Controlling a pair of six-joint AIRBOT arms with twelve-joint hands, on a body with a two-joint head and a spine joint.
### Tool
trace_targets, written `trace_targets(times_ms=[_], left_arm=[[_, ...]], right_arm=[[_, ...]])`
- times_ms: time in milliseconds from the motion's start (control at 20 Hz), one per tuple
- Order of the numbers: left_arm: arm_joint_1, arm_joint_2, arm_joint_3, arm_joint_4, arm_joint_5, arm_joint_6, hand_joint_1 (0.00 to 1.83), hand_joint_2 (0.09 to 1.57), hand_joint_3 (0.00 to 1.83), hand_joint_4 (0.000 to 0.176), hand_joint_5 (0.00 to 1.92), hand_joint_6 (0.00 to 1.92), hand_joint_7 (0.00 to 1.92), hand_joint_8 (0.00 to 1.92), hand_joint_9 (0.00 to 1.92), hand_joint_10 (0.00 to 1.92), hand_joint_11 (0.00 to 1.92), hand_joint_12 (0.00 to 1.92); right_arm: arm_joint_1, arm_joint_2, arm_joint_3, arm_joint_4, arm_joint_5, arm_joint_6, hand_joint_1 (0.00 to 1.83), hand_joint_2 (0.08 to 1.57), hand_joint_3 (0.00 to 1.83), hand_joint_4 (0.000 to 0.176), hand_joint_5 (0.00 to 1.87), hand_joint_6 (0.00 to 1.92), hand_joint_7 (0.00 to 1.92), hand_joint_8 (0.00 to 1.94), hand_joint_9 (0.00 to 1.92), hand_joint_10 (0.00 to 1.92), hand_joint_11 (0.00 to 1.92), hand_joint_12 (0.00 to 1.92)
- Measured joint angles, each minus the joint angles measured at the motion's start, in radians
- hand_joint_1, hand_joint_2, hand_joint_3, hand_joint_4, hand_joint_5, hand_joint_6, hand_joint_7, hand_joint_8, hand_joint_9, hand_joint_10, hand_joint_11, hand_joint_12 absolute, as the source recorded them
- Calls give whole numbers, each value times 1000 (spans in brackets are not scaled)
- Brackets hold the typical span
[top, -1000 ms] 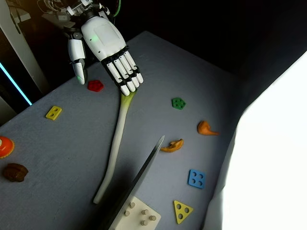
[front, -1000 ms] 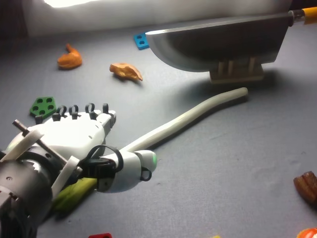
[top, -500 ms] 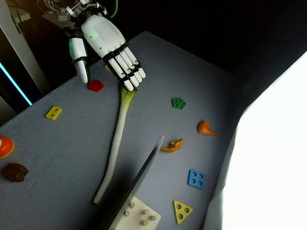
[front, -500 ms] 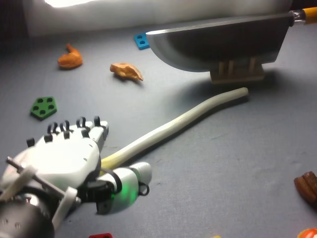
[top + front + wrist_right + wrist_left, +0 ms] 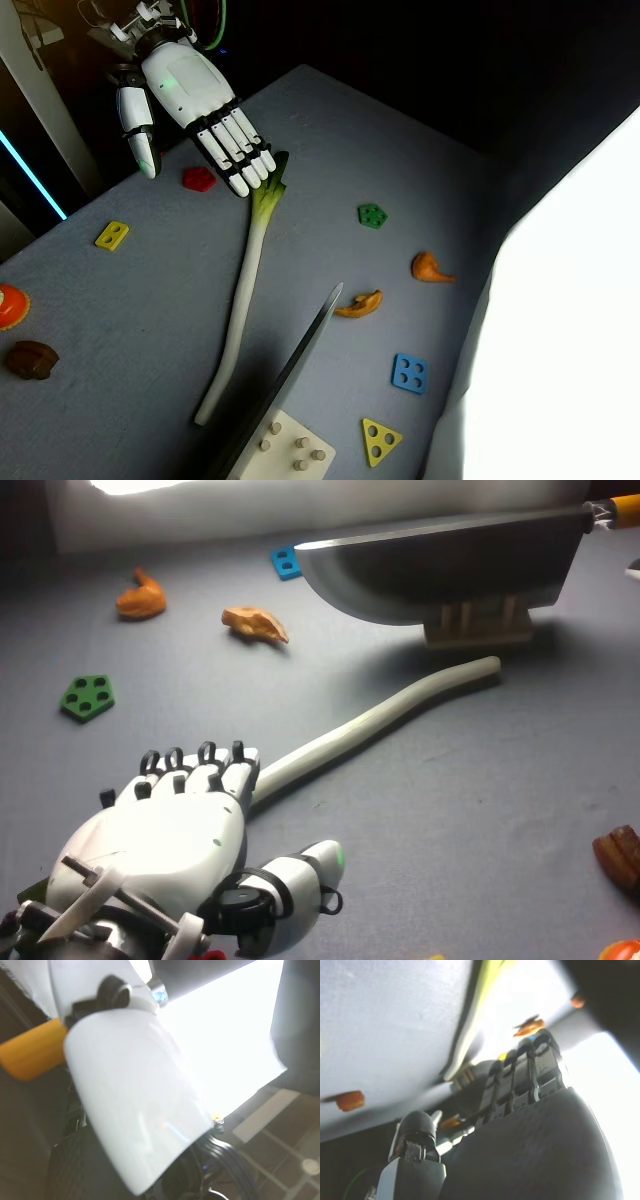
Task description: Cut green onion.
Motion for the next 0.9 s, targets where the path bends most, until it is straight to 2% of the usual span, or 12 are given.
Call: trace_targets(times_ms=[100,400,650,750,900], left_arm=[[22,-11,11,32,-1,-17,0,1287,13,0,0,0,0,0,0,0,0,0],[84,-13,56,52,7,-90,0,1308,19,0,0,0,0,0,0,0,0,0],[90,-13,75,71,6,-101,0,1357,37,0,0,0,0,0,0,0,0,0],[90,-13,75,72,8,-103,0,1381,43,0,0,0,0,0,0,0,0,0],[89,-13,80,74,15,-103,3,1410,49,0,0,0,0,0,0,0,0,0]], right_arm=[[5,-24,30,-3,-3,8,1075,994,0,0,0,0,0,0,0,0,0,0],[38,-87,128,-40,-32,56,1091,984,0,0,0,0,0,0,0,0,0,0],[56,-135,192,-64,-47,78,1092,985,0,0,0,0,0,0,0,0,0,0],[56,-157,223,-68,-44,82,1025,1027,13,0,0,0,0,0,0,0,0,0],[56,-180,261,-81,-52,104,1006,1005,2,0,0,0,0,0,0,0,0,0]])
